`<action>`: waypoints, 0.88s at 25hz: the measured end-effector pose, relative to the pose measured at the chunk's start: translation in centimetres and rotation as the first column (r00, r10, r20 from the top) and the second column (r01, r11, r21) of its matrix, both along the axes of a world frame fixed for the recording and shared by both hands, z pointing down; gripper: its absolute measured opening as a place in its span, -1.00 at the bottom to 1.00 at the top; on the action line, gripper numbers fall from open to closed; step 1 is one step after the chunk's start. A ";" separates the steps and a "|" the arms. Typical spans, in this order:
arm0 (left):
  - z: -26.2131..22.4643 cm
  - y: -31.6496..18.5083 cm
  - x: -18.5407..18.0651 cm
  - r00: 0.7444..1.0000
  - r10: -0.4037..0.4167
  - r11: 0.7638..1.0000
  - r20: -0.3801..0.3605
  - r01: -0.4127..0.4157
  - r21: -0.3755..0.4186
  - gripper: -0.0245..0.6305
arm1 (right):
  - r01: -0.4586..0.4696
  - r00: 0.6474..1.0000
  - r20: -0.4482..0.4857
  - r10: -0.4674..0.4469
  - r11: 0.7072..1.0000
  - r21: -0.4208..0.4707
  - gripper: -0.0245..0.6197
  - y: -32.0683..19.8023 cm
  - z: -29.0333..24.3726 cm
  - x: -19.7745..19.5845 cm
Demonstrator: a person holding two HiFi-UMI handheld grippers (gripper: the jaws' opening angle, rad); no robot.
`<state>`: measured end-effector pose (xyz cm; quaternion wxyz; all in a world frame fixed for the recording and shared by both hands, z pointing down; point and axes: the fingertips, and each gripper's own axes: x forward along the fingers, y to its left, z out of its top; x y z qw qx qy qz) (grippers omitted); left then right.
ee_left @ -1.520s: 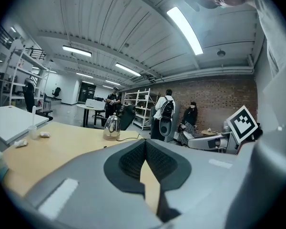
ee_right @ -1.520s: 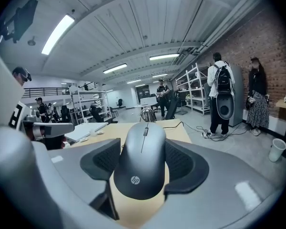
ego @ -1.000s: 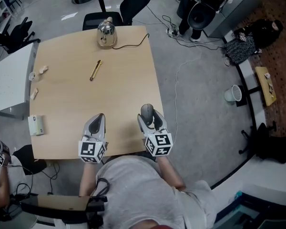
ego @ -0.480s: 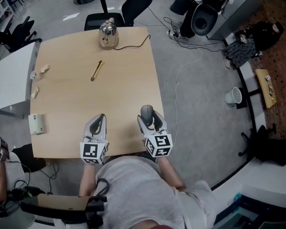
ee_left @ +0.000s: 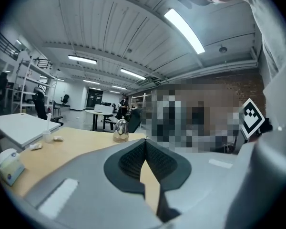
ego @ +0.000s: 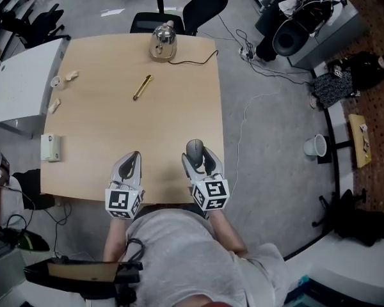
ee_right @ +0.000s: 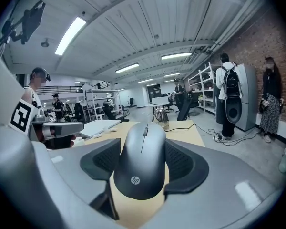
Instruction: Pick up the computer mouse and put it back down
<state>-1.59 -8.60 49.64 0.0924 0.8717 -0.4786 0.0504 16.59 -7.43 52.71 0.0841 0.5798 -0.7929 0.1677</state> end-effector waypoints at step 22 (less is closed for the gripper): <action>1.4 7.3 -13.9 0.910 -0.413 0.908 0.009 0.413 -0.064 -0.86 | 0.472 0.882 -0.003 -0.472 0.882 0.013 -0.01 -1.2 -1.2 -17.1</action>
